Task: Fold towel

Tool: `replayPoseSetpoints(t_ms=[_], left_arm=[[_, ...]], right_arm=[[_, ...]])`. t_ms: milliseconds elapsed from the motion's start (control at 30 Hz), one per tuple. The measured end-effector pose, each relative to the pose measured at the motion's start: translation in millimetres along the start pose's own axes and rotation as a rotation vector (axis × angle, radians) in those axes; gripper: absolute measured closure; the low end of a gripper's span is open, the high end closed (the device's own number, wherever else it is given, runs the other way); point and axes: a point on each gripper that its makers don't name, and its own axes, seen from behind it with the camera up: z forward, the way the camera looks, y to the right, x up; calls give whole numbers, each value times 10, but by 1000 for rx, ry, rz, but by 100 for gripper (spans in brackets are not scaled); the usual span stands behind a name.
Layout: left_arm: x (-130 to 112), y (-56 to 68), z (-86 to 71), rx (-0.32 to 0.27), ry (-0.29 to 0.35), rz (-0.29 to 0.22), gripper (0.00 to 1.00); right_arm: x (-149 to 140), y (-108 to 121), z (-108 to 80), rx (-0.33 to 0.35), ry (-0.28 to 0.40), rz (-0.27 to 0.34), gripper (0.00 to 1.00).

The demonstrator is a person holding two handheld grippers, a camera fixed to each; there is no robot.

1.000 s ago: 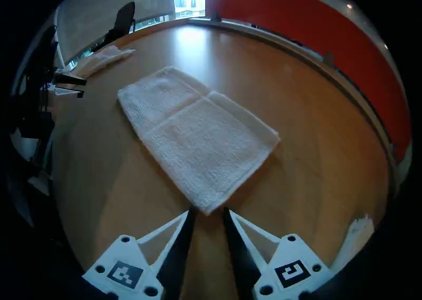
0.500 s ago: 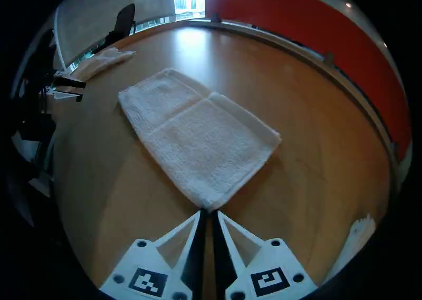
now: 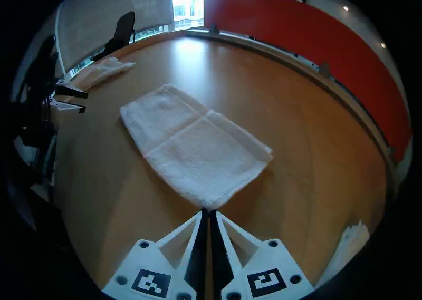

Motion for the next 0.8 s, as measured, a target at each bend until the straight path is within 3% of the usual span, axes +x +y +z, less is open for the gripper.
replayPoseSetpoints(t_ms=[800], left_arm=[[-23, 10, -44, -5, 6, -6, 4]], right_arm=[[449, 22, -200, -8, 75, -47, 97]])
